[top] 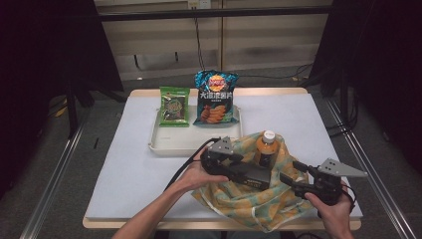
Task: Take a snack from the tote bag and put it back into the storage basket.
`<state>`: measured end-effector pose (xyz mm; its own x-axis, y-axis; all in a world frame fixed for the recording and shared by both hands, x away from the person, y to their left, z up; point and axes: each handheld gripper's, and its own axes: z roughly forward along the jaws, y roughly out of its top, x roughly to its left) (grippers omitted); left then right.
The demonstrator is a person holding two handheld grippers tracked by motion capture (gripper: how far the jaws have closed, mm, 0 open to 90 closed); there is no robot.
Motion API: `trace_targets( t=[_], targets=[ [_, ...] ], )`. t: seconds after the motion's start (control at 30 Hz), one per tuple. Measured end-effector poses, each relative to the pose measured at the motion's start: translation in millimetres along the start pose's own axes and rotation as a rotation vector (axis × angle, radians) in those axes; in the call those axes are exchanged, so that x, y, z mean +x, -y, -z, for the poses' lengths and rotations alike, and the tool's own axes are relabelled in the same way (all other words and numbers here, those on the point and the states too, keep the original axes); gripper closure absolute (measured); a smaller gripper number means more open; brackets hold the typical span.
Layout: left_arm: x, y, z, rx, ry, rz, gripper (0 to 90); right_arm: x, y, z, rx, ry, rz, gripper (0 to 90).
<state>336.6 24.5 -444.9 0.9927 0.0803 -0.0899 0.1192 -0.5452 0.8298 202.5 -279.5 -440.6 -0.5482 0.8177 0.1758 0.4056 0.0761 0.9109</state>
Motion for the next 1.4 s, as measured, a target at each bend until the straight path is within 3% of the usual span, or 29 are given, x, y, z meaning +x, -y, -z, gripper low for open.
trace_targets(
  t=[0.1,0.27,0.47,0.6,0.73,0.77,0.87,1.3,1.4],
  targets=[
    [2.9,2.4,0.6,-0.011,0.020,0.001,39.7,0.3,0.0,-1.0,0.000,0.004,-0.007,29.4],
    [-0.9,2.8,-0.6,-0.009,0.026,-0.034,33.5,1.0,0.5,-2.1,0.008,-0.005,0.002,28.3],
    [8.1,11.0,-2.2,0.023,0.027,-0.035,29.1,1.1,0.6,-1.9,0.008,-0.005,0.004,27.9],
    [2.9,10.6,-5.6,0.040,0.022,-0.063,26.6,1.1,0.4,-3.2,0.011,-0.008,0.006,27.7],
    [-4.9,6.7,-7.7,0.050,0.052,-0.086,32.7,1.8,0.5,-3.0,0.012,-0.011,0.004,27.6],
    [-9.3,4.8,-8.9,0.074,0.050,-0.113,32.8,2.0,0.5,-2.7,0.014,-0.011,0.005,27.7],
    [-13.4,4.0,-10.7,0.086,0.058,-0.135,34.9,2.4,0.4,-2.6,0.015,-0.016,0.009,27.9],
    [-19.3,8.7,-22.0,0.133,0.062,-0.153,35.5,6.4,-1.5,-8.6,0.053,-0.031,0.018,30.7],
    [-20.9,9.9,-26.5,0.148,0.054,-0.158,35.1,8.4,-0.8,-13.4,0.084,-0.018,0.032,30.7]
  ],
)
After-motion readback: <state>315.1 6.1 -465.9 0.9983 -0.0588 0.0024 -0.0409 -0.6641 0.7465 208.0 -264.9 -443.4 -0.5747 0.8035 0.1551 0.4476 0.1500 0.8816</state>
